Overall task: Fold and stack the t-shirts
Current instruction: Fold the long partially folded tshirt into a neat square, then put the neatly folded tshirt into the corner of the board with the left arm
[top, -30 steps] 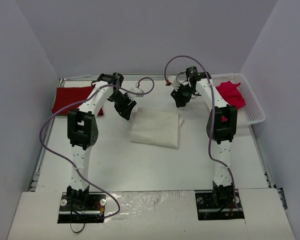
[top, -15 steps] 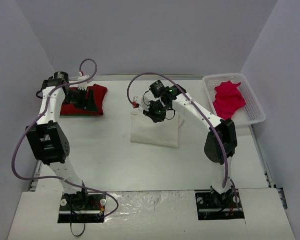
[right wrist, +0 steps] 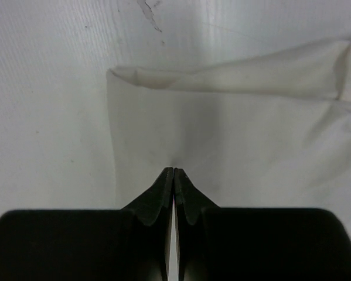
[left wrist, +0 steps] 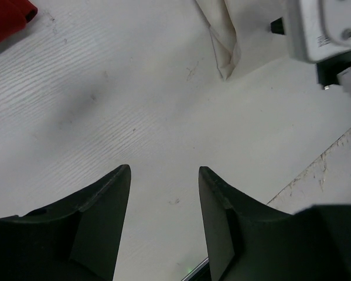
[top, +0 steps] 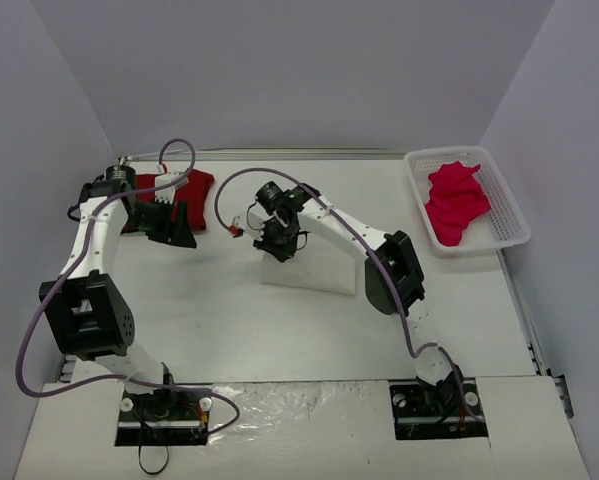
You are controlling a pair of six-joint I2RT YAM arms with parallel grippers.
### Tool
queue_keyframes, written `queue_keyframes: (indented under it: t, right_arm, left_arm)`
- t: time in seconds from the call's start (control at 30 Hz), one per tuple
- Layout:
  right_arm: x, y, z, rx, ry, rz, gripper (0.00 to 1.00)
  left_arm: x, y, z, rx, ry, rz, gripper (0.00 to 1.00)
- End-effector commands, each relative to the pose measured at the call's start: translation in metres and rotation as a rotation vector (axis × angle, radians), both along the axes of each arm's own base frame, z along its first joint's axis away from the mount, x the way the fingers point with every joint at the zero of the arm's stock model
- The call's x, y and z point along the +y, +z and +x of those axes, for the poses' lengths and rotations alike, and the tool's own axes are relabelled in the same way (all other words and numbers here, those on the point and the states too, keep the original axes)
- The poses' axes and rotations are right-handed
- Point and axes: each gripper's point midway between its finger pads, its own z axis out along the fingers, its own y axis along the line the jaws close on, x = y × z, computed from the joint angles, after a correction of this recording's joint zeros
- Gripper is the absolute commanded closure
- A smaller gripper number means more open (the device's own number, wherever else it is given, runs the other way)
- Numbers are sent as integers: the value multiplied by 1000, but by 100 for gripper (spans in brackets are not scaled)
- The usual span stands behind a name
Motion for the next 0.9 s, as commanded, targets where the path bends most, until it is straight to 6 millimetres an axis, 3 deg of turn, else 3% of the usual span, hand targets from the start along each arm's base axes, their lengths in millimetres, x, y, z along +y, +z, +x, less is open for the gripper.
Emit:
queue_keyframes:
  t: [0.0,0.2,0.37,0.47,0.5,0.53,0.6,0.63,0.7,0.77,0.87]
  right_arm:
    - [6,-18,-21,83,24,-49,100]
    - [1,-63,-38,168,48,-116,100]
    - [-2,-76,-42,187,48,-143,100]
    - [4,-61,-36,153,44,-119,100]
    - [8,-46,-32,124,38,-96,99]
    - [10,-38,-29,107,33,-86,90]
    - [11,-10,-24,52,21,-54,84]
    - [10,-3,-23,39,18,-48,76]
    - [8,19,-23,4,8,-27,73]
    - [3,28,-26,-17,-6,-31,70]
    - [0,22,-45,-9,-10,-76,68]
  left_arm:
    - [2,10,0,-53,8,12,51]
    - [5,7,-2,-65,18,37,49]
    - [7,3,-1,-63,25,47,47]
    - [8,2,1,-64,25,52,44]
    - [7,4,0,-68,22,46,42]
    - [6,4,0,-66,22,44,41]
    - [5,6,0,-70,25,35,38]
    - [5,6,2,-76,27,33,36]
    - [3,7,1,-75,28,23,34]
    - [2,6,2,-70,34,13,34]
    - [3,5,2,-77,52,16,34]
